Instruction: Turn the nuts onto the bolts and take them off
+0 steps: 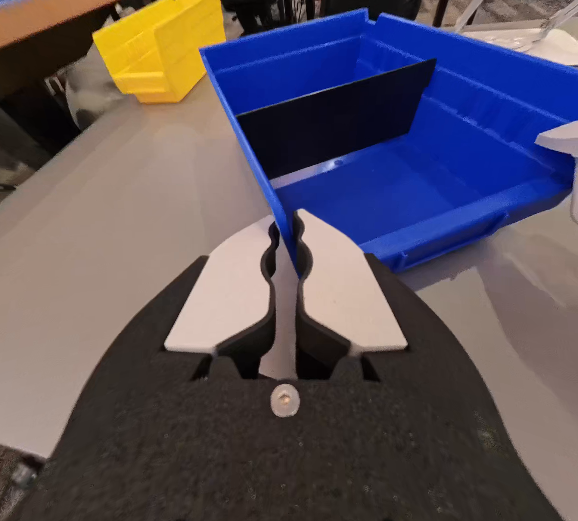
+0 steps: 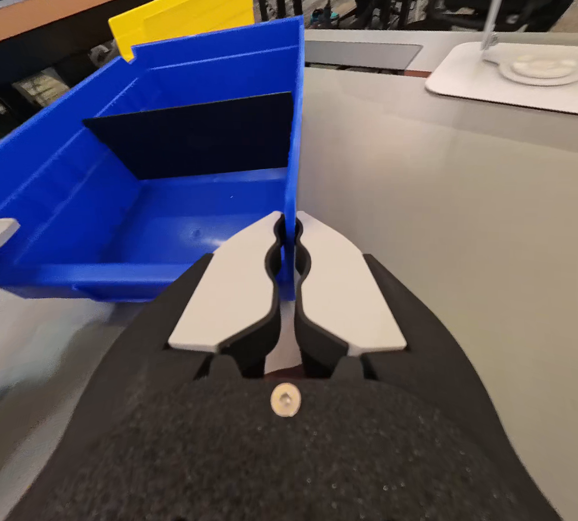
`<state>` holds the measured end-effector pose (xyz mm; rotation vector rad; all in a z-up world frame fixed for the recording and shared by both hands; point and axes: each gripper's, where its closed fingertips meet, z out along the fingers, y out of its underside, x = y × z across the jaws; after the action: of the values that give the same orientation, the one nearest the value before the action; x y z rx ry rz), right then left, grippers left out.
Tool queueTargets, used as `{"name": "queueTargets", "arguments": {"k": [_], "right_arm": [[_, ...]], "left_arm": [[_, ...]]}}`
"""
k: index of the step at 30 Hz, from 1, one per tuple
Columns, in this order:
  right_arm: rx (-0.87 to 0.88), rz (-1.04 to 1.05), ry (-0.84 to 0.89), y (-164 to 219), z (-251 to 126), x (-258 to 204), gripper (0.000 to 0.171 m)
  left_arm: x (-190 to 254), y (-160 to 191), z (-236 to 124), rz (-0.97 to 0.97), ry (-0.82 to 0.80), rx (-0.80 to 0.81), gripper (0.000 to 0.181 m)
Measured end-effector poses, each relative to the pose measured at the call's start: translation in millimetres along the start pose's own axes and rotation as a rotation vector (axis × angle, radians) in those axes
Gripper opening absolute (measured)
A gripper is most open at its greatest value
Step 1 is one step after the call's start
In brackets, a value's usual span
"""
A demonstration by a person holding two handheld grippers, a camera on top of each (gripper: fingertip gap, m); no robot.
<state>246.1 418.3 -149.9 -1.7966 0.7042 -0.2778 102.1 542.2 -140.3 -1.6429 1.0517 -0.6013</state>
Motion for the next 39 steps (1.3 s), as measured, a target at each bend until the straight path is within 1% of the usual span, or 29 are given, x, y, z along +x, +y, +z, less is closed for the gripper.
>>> {"name": "queueTargets", "arguments": {"k": [3, 7, 10, 15, 17, 19, 21, 24, 26, 27, 28, 29, 31, 33, 35, 36, 37, 39], "right_arm": [[0.068, 0.0, 0.083, -8, -20, 20, 0.002], [0.103, 0.008, 0.179, -11, -55, 57, 0.002], [0.109, 0.029, 0.261, -4, -89, 87, 0.002], [0.132, 0.078, 0.436, 14, -154, 140, 0.002], [0.141, 0.102, 0.485, 23, -172, 156, 0.002], [0.137, 0.129, 0.513, 31, -183, 169, 0.002], [0.112, 0.151, 0.52, 38, -186, 178, 0.002], [0.085, 0.181, 0.483, 41, -182, 180, 0.004], [0.064, 0.181, 0.451, 42, -180, 176, 0.007], [0.055, 0.194, 0.421, 42, -179, 173, 0.017], [0.049, 0.21, 0.388, 43, -179, 169, 0.027], [0.048, 0.215, 0.359, 43, -181, 166, 0.035], [0.071, 0.182, 0.34, 39, -195, 165, 0.044], [0.117, 0.111, 0.36, 28, -223, 173, 0.045], [0.167, 0.02, 0.485, 14, -264, 207, 0.043], [0.187, -0.012, 0.568, 9, -287, 232, 0.04], [0.198, -0.027, 0.647, 7, -309, 261, 0.039], [0.176, -0.023, 0.775, 14, -342, 321, 0.04]], "left_arm": [[24, -15, -7, 0.089, -0.004, 0.066, 0.007], [68, -18, -7, 0.097, 0.111, 0.078, 0.008], [107, -25, -9, 0.131, 0.195, 0.108, 0.008], [180, -26, -17, 0.201, 0.357, 0.139, 0.008], [203, -26, -19, 0.225, 0.404, 0.146, 0.008], [221, -23, -16, 0.242, 0.439, 0.143, 0.009], [230, -19, -11, 0.272, 0.446, 0.13, 0.009], [230, -17, -4, 0.311, 0.422, 0.115, 0.01], [229, -13, -1, 0.355, 0.422, 0.092, 0.019], [228, -12, -1, 0.362, 0.418, 0.095, 0.023], [227, -13, -2, 0.365, 0.416, 0.102, 0.039], [227, -13, -4, 0.367, 0.418, 0.104, 0.05], [227, -17, -12, 0.334, 0.434, 0.124, 0.057], [228, -22, -26, 0.29, 0.462, 0.14, 0.058], [235, -31, -45, 0.249, 0.513, 0.17, 0.057], [241, -36, -55, 0.231, 0.548, 0.186, 0.058], [254, -39, -68, 0.223, 0.617, 0.202, 0.055], [277, -43, -88, 0.209, 0.707, 0.199, 0.055]]}}
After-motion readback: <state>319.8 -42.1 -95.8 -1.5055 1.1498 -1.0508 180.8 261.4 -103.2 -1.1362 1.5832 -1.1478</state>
